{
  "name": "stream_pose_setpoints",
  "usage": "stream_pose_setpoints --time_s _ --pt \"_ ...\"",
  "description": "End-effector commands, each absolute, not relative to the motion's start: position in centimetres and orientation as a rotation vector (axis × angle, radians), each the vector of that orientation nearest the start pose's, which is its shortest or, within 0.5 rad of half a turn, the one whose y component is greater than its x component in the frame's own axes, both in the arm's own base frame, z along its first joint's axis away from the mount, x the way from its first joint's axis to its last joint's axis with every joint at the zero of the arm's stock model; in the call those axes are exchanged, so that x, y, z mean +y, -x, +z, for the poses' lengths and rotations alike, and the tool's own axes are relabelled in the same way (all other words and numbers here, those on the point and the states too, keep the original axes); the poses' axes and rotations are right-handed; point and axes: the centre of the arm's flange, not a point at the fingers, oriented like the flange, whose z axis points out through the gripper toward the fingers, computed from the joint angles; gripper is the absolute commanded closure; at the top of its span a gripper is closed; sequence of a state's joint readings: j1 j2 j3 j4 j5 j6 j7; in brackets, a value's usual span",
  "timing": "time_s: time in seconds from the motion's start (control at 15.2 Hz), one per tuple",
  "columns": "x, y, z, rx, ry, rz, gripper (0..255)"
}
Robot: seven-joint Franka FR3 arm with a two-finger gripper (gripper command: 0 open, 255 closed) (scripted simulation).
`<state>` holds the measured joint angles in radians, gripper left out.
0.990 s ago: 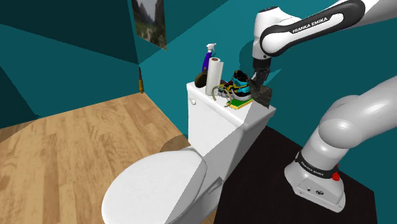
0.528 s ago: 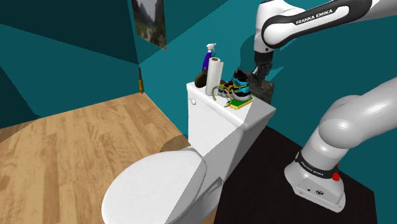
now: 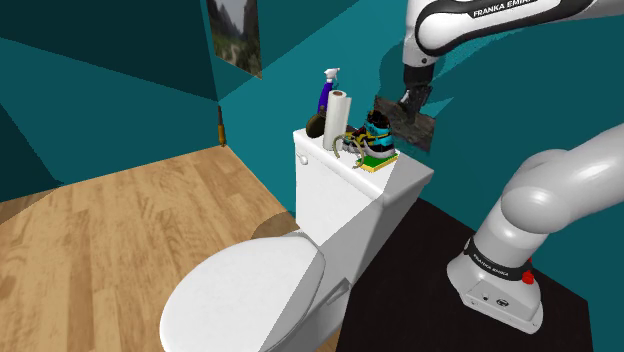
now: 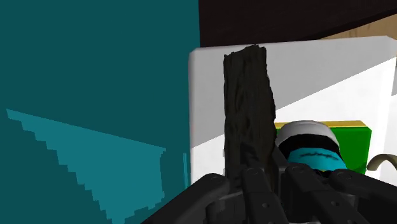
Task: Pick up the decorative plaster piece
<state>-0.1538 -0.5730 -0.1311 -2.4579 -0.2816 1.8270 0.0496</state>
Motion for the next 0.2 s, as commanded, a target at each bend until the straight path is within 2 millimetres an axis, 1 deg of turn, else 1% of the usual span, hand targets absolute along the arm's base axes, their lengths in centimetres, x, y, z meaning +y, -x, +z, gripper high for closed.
stream_pose_setpoints --time_s 0.0,0.13 --pt "-12.94 -35.02 50.21 0.385 3.308 0.133 255" --pt "-12.94 -35.01 50.29 0.385 3.308 0.133 255"
